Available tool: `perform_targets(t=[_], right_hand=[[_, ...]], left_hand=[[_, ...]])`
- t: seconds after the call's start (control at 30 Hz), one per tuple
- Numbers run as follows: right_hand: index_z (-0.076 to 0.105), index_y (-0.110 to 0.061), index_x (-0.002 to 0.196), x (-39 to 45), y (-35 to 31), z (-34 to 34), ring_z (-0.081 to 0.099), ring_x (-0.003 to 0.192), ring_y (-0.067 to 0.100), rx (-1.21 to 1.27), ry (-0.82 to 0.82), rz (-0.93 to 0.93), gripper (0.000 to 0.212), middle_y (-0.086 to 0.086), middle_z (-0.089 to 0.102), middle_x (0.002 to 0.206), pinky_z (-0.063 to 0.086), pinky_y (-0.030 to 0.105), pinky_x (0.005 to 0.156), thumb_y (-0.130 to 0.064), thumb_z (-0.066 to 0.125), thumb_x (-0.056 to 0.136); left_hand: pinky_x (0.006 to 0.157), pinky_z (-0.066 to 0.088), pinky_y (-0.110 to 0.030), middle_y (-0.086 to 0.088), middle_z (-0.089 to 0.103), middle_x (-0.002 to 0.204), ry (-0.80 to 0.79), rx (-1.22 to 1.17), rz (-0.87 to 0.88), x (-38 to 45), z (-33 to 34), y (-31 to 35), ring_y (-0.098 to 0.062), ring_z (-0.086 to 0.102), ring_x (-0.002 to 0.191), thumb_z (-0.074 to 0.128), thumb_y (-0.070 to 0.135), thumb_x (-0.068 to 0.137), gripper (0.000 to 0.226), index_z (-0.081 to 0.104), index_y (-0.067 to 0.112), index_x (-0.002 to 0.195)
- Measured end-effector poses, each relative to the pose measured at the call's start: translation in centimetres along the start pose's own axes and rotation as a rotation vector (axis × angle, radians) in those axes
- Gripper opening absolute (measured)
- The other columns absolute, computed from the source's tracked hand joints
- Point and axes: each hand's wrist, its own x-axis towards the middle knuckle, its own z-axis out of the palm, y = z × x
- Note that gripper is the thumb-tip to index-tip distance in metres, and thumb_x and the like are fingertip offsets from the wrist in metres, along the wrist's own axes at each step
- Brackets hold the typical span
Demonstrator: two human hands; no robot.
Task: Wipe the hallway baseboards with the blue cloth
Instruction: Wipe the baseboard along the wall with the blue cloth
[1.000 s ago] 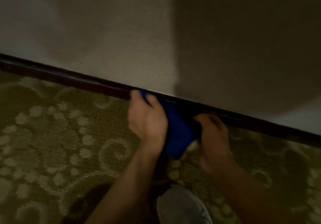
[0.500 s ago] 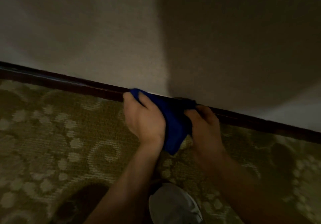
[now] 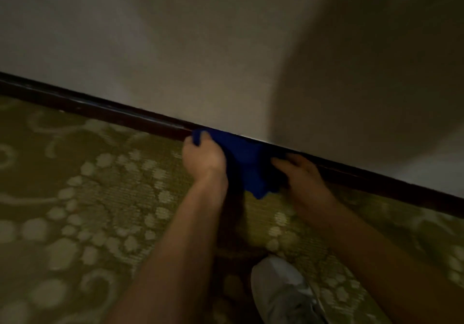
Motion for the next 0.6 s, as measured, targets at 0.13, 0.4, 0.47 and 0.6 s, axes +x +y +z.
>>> perform_targets(t=[0.13,0.4,0.47,0.6], right_hand=[[0.059,-0.014,0.098,-2.5,-0.4,5.5,0.066,0.105,0.028,-0.066,-0.16,0.023,0.007,0.014,0.067,0.113,0.053,0.041,0.086,-0.009,0.061,0.093],[0.042,-0.013,0.067,-9.7,-1.1,9.7,0.048,0.031,0.007,0.059,-0.163,0.272,0.03,0.001,0.05,0.043,0.035,0.022,0.034,-0.005,0.045,0.096],[0.04,-0.014,0.066,-10.1,-1.5,11.4,0.05,0.033,0.011,0.113,-0.153,0.288,0.03,0.0,0.051,0.038,0.036,0.019,0.034,-0.008,0.046,0.096],[0.066,-0.006,0.11,-8.1,-0.7,16.3,0.07,0.087,0.031,0.143,-0.177,0.254,0.033,0.015,0.072,0.106,0.056,0.036,0.064,-0.027,0.071,0.086]], left_hand=[[0.094,0.042,-0.03,-0.01,0.056,0.13,-0.032,-0.048,-0.021,1.5,-5.1,4.7,-0.024,0.055,0.106,0.047,0.021,0.102,0.042,0.045,0.011,0.143],[0.109,0.042,-0.045,-0.012,0.044,0.148,-0.021,0.011,-0.206,-0.9,-14.3,6.9,-0.033,0.047,0.13,0.048,0.018,0.1,0.052,0.034,0.009,0.149],[0.11,0.041,-0.046,-0.011,0.047,0.145,-0.03,-0.026,-0.17,-1.0,-15.4,7.5,-0.033,0.048,0.129,0.052,0.023,0.099,0.052,0.037,0.01,0.147],[0.104,0.044,-0.044,-0.005,0.056,0.119,0.026,-0.027,-0.017,1.4,-17.8,8.4,-0.026,0.052,0.11,0.052,0.026,0.101,0.04,0.048,0.01,0.137]])
